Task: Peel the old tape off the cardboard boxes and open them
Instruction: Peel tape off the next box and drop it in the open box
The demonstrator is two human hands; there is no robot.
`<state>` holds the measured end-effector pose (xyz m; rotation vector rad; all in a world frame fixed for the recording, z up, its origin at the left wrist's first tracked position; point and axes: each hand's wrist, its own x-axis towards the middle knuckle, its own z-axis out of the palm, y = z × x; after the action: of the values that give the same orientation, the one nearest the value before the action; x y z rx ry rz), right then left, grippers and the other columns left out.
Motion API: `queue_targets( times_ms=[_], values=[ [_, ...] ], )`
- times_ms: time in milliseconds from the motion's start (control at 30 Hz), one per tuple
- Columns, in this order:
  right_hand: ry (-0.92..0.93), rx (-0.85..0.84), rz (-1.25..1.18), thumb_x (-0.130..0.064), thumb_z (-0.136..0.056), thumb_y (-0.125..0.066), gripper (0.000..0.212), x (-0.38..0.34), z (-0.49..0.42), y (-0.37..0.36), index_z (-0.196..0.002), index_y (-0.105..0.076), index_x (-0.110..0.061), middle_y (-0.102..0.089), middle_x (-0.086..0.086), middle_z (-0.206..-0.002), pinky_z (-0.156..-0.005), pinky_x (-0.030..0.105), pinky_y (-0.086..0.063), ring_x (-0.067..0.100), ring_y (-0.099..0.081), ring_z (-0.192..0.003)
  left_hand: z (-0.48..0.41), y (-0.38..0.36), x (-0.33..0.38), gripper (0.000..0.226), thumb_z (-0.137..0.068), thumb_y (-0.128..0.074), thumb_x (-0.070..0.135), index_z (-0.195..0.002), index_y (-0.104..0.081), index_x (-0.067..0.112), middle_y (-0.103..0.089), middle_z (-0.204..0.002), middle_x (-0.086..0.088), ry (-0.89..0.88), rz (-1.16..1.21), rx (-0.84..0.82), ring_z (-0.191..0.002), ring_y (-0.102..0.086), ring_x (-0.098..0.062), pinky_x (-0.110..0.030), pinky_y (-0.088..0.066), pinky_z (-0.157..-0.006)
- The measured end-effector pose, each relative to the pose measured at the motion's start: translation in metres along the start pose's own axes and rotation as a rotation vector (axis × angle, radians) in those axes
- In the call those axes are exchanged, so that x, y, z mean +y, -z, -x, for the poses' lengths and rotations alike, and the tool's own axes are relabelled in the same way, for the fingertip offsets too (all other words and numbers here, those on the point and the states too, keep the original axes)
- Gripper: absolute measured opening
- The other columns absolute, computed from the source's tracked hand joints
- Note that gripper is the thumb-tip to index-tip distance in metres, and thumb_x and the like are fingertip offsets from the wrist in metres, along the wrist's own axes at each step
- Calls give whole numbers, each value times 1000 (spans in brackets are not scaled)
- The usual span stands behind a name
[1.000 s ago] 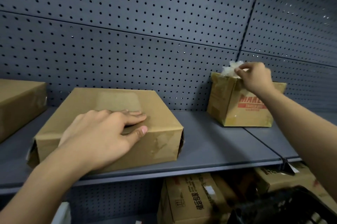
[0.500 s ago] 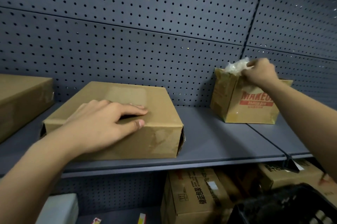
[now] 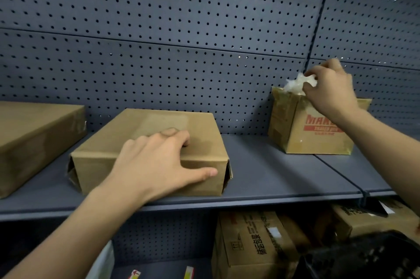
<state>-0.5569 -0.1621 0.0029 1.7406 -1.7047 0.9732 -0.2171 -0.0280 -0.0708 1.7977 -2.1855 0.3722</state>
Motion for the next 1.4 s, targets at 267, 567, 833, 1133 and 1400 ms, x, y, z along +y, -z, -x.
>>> queue_targets(
  times_ms=[267, 567, 833, 1133, 1400],
  values=[
    [682, -359, -72, -32, -79, -80, 76, -69, 73, -11, -146, -44, -27, -47, 12, -142, -109, 43, -39, 29, -47, -128, 11, -9, 4, 84, -52, -27, 104, -103, -45, 40, -55, -119, 25, 29, -23, 167, -98, -64, -15, -31, -35, -67],
    [926, -439, -150, -32, -84, -73, 77, -96, 105, -34, -152, -38, -19, -48, 11, -146, -108, 46, -39, 28, -46, -132, 16, -12, -36, 90, -53, -30, 104, -111, -59, 43, -55, -124, 35, -110, 201, 117, -106, -59, -1, -34, -49, -85],
    [771, -614, -317, -17, -95, -50, 62, -96, 108, -14, -153, -36, -32, -35, -2, -159, -123, 33, -18, 10, -29, -147, 20, -16, -66, 77, -71, -35, 93, -125, -61, 44, -48, -136, 34, -186, 410, 101, -142, -24, 7, -38, -3, -124],
    [582, -786, -557, -26, -91, -68, 35, -106, 88, 4, -124, -68, -38, -62, -16, -133, -112, 22, -36, -6, -52, -124, 51, 7, -40, 120, -49, -22, 104, -148, -41, 38, -29, -131, 27, 52, 287, 6, -129, -14, 8, -43, -16, -121],
    [647, -552, -402, -89, -74, -37, 73, -138, 97, 5, -99, -74, -31, -70, -3, -91, -81, 42, -52, 17, -63, -89, 60, -26, -25, 103, -58, -65, 83, -146, -34, 40, -28, -130, 21, 253, 529, 263, -136, -19, -2, -39, -39, -104]
  ],
)
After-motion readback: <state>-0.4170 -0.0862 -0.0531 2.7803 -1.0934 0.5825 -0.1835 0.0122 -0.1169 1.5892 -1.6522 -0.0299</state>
